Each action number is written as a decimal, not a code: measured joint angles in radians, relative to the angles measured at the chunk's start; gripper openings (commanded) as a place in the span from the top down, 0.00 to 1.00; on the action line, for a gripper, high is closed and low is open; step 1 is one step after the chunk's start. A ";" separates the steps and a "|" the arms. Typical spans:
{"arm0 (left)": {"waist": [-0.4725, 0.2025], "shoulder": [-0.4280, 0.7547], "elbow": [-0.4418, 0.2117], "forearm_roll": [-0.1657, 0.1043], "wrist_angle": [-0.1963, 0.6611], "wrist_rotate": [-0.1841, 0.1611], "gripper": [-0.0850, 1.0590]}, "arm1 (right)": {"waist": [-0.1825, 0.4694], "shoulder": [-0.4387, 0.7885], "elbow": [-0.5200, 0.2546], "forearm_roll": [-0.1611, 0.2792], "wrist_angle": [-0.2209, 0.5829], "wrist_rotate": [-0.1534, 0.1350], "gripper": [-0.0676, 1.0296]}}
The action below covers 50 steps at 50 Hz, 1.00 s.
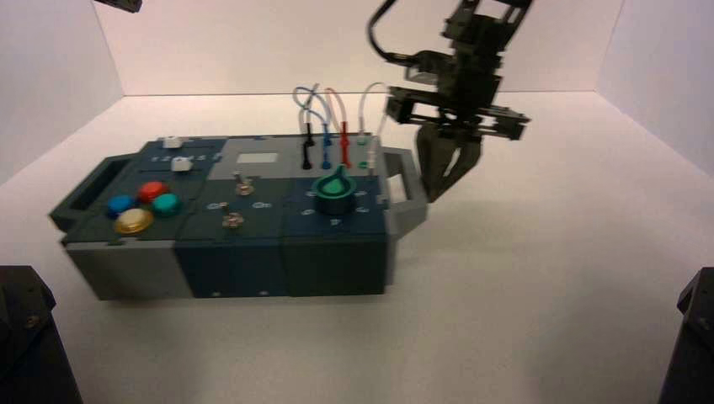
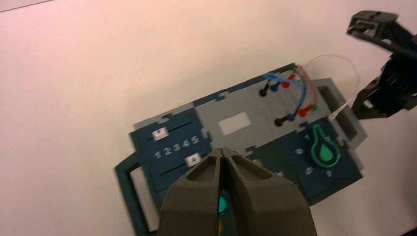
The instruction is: Move the box to the left.
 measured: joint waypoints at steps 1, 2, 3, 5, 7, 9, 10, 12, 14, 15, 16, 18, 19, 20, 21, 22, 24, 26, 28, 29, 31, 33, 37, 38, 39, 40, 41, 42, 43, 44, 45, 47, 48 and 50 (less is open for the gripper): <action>0.000 0.000 0.000 0.000 0.000 0.000 0.95 | 0.008 0.003 -0.003 0.002 0.002 0.002 0.96; 0.000 0.000 0.000 0.000 -0.002 0.000 0.95 | 0.017 0.005 -0.009 0.003 0.000 0.003 0.96; 0.000 0.000 0.000 0.000 -0.002 0.000 0.95 | 0.017 0.005 -0.009 0.005 0.002 0.003 0.96; 0.000 0.000 0.000 0.000 -0.002 0.000 0.95 | 0.034 0.009 -0.020 0.009 0.000 0.003 0.96; 0.000 0.000 0.000 0.000 -0.003 0.000 0.95 | 0.044 0.011 -0.029 0.014 0.002 0.003 0.96; 0.000 0.000 0.000 -0.002 -0.003 0.000 0.95 | 0.052 0.014 -0.038 0.018 0.002 0.003 0.96; 0.000 0.000 0.000 0.000 -0.003 0.000 0.95 | 0.057 0.015 -0.044 0.020 0.002 0.003 0.96; 0.000 0.000 0.002 0.000 -0.005 0.000 0.95 | 0.064 0.020 -0.057 0.023 0.003 0.003 0.96; 0.000 0.000 0.002 0.000 -0.005 0.000 0.95 | 0.069 0.021 -0.064 0.026 0.002 0.003 0.96; 0.000 0.000 0.002 0.000 -0.005 0.000 0.95 | 0.069 0.021 -0.066 0.026 0.002 0.003 0.96; 0.000 0.002 0.003 0.000 -0.005 -0.002 0.95 | 0.072 0.023 -0.069 0.026 0.003 0.003 0.96; 0.000 0.002 0.003 0.000 -0.005 -0.002 0.95 | 0.074 0.026 -0.074 0.028 0.003 0.005 0.96; 0.000 0.000 0.003 0.000 -0.005 -0.002 0.95 | 0.074 0.026 -0.075 0.028 0.002 0.003 0.96; 0.000 0.002 0.005 0.000 -0.005 -0.002 0.95 | 0.075 0.028 -0.078 0.028 0.003 0.003 0.96; 0.000 0.000 0.005 0.000 -0.005 0.000 0.95 | 0.075 0.026 -0.078 0.028 0.002 0.002 0.96; 0.000 0.000 0.006 0.000 -0.005 -0.002 0.95 | 0.075 0.026 -0.078 0.028 0.002 0.002 0.96; 0.000 0.002 0.006 0.000 -0.006 -0.002 0.95 | 0.075 0.026 -0.078 0.028 0.003 -0.002 0.96; 0.000 0.000 0.006 0.000 -0.008 -0.002 0.95 | 0.075 0.026 -0.077 0.028 0.002 -0.005 0.96; 0.000 0.000 0.006 0.000 -0.009 -0.002 0.95 | 0.075 0.026 -0.072 0.023 0.002 -0.008 0.96; 0.000 0.000 0.006 0.000 -0.009 -0.002 0.95 | 0.077 0.026 -0.072 0.023 0.002 -0.008 0.96; 0.000 0.002 0.008 0.000 -0.011 -0.002 0.95 | 0.080 0.020 -0.058 0.011 -0.005 -0.009 0.96; 0.000 0.000 0.008 0.000 -0.012 -0.002 0.95 | 0.078 0.014 -0.044 -0.002 0.000 -0.011 0.96; 0.000 0.000 0.014 0.000 -0.015 -0.002 0.95 | 0.069 -0.025 -0.017 -0.029 0.002 -0.011 0.96; 0.000 0.000 0.017 0.000 -0.017 -0.002 0.95 | 0.064 -0.038 -0.011 -0.035 0.000 -0.011 0.96; 0.000 0.002 0.018 0.000 -0.018 -0.002 0.95 | 0.061 -0.051 -0.005 -0.038 0.000 -0.011 0.96; 0.000 0.000 0.018 0.002 -0.020 -0.002 0.95 | 0.060 -0.066 0.002 -0.043 0.000 -0.011 0.96; 0.000 0.000 0.020 0.002 -0.023 -0.002 0.95 | 0.058 -0.081 0.006 -0.046 -0.002 -0.011 0.96; 0.000 0.000 0.020 0.002 -0.025 -0.002 0.95 | 0.060 -0.098 0.014 -0.046 -0.002 -0.011 0.96; 0.000 0.000 0.020 0.002 -0.026 -0.002 0.95 | 0.060 -0.114 0.020 -0.048 -0.003 -0.011 0.96; 0.000 0.000 0.021 0.002 -0.029 -0.002 0.95 | 0.061 -0.132 0.026 -0.048 -0.003 -0.012 0.96; 0.000 0.002 0.021 0.002 -0.029 -0.002 0.95 | 0.063 -0.149 0.034 -0.049 -0.005 -0.012 0.96; 0.000 0.002 0.023 0.002 -0.031 -0.002 0.95 | 0.066 -0.172 0.041 -0.049 -0.005 -0.015 0.96; 0.000 0.002 0.025 0.002 -0.032 -0.002 0.95 | 0.069 -0.190 0.049 -0.049 -0.005 -0.018 0.96; 0.002 0.006 0.028 0.003 -0.034 -0.002 0.95 | 0.074 -0.233 0.066 -0.049 -0.006 -0.025 0.96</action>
